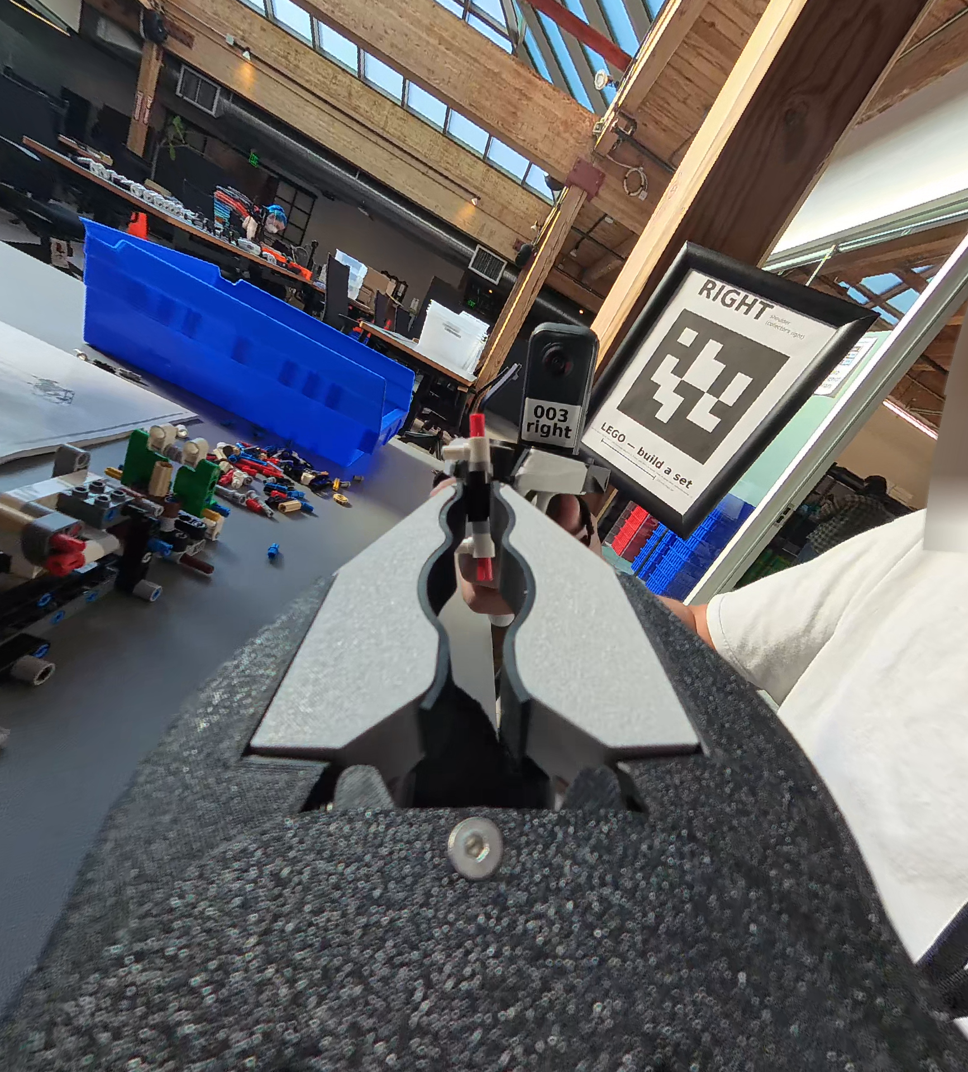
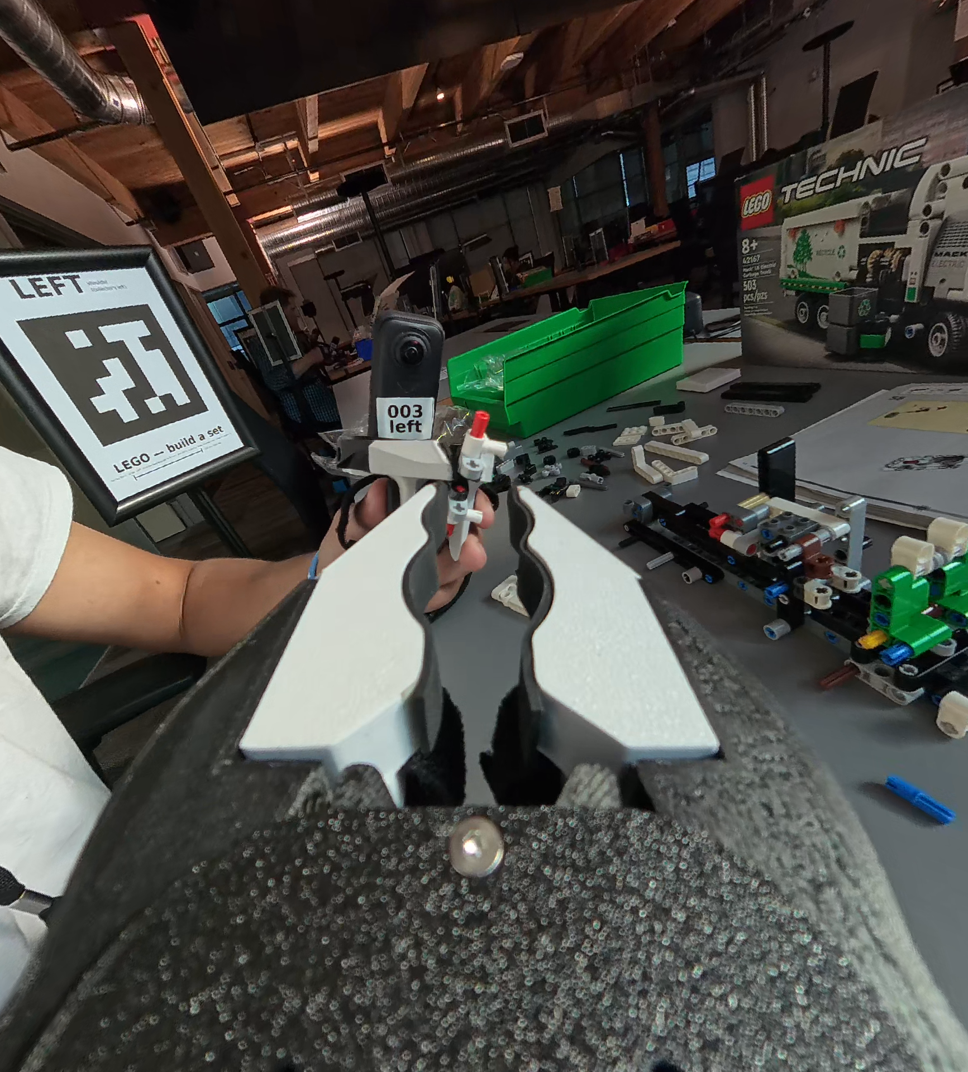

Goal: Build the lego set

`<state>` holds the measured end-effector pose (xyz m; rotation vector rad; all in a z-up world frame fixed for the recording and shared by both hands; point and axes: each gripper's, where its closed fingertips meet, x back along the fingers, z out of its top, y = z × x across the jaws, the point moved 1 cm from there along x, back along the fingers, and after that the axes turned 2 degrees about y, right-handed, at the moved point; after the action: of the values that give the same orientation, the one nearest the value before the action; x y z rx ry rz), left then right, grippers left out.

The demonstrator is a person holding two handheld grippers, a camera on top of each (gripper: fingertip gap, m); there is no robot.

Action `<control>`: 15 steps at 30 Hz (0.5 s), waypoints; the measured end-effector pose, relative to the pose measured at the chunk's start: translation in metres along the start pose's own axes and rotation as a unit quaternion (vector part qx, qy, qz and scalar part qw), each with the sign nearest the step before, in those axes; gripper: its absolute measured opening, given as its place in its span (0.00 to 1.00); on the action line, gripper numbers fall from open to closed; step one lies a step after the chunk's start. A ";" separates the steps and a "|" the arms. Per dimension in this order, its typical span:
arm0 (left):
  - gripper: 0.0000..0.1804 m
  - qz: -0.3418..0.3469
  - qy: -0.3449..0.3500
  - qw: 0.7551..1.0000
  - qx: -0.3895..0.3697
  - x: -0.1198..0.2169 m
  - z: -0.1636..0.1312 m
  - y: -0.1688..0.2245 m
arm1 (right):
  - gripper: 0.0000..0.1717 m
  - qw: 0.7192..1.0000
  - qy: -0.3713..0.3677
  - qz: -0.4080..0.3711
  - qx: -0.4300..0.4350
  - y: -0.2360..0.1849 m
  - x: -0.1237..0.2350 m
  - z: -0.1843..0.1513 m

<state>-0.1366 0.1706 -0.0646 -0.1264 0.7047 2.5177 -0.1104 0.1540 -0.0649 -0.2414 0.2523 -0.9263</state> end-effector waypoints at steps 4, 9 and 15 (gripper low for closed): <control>0.02 -0.008 -0.014 1.000 -0.005 -0.003 -0.004 0.004 | 0.11 1.000 0.009 0.000 -0.007 0.001 0.002 0.004; 0.02 -0.010 -0.026 1.000 -0.014 -0.005 -0.008 0.007 | 0.10 1.000 0.004 0.000 0.003 0.000 0.001 0.002; 0.02 -0.011 -0.057 0.998 -0.010 -0.009 -0.015 0.006 | 0.11 1.000 -0.017 0.012 0.019 -0.005 0.002 0.002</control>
<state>-0.1324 0.1545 -0.0726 0.0017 0.6298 2.4900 -0.1122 0.1496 -0.0619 -0.2181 0.2063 -0.9018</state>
